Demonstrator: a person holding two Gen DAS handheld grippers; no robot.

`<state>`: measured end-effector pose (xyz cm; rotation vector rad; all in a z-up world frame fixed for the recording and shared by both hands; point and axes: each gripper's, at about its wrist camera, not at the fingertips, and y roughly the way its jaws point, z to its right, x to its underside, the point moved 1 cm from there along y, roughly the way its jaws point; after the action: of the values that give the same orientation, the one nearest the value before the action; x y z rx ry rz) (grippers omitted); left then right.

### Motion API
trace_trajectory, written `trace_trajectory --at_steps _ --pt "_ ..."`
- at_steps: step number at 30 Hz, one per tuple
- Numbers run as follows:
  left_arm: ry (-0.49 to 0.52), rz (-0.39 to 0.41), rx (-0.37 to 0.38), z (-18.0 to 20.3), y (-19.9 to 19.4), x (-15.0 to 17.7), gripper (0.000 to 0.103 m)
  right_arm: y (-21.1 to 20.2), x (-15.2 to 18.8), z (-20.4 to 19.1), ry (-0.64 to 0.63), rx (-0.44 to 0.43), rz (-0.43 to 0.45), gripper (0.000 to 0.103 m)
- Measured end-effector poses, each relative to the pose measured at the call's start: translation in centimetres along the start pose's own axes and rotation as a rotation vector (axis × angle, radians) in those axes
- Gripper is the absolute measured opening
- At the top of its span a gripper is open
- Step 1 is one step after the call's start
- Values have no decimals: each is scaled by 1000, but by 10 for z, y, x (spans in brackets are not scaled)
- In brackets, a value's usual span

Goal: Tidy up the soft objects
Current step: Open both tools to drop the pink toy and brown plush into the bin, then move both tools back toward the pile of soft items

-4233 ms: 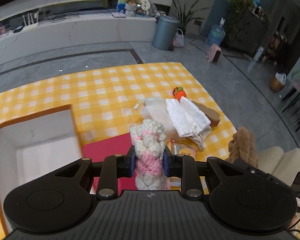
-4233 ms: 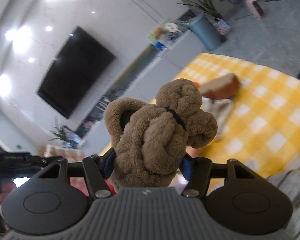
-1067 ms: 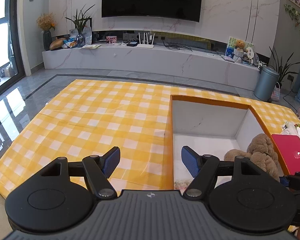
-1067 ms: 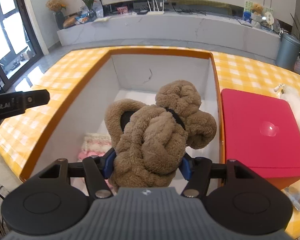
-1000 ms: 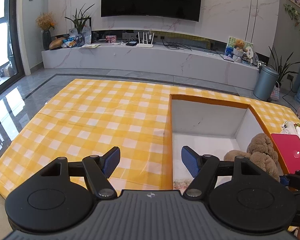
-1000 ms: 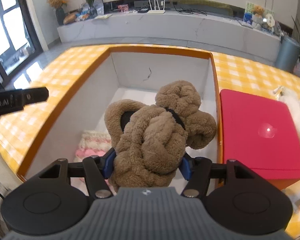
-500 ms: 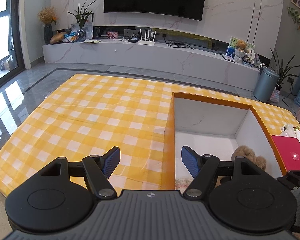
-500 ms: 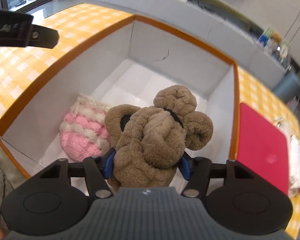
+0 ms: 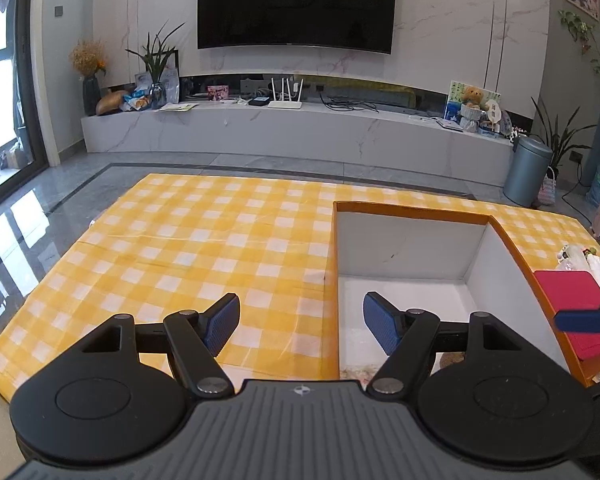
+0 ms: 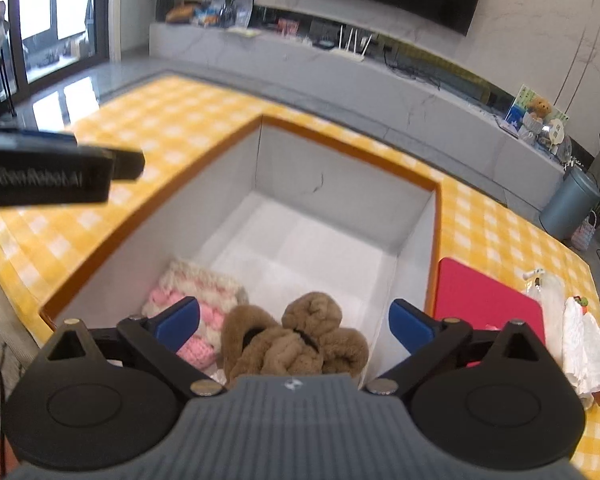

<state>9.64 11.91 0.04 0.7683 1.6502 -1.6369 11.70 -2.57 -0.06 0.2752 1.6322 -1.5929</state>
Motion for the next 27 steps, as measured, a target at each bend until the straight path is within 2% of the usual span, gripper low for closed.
trace_trajectory --at_steps 6,14,19,23,27 --pt "36 33 -17 11 -15 -3 84 -23 0 22 79 -6 58 100" --pt "73 72 44 36 -36 -7 84 -70 10 65 173 23 174 100" --pt "108 83 64 54 -42 -10 85 -102 16 101 249 98 247 100" --pt "127 65 90 70 -39 -14 85 -123 24 127 264 199 287 100" --pt "121 -19 189 89 -29 -17 85 -143 39 159 329 332 345 100"
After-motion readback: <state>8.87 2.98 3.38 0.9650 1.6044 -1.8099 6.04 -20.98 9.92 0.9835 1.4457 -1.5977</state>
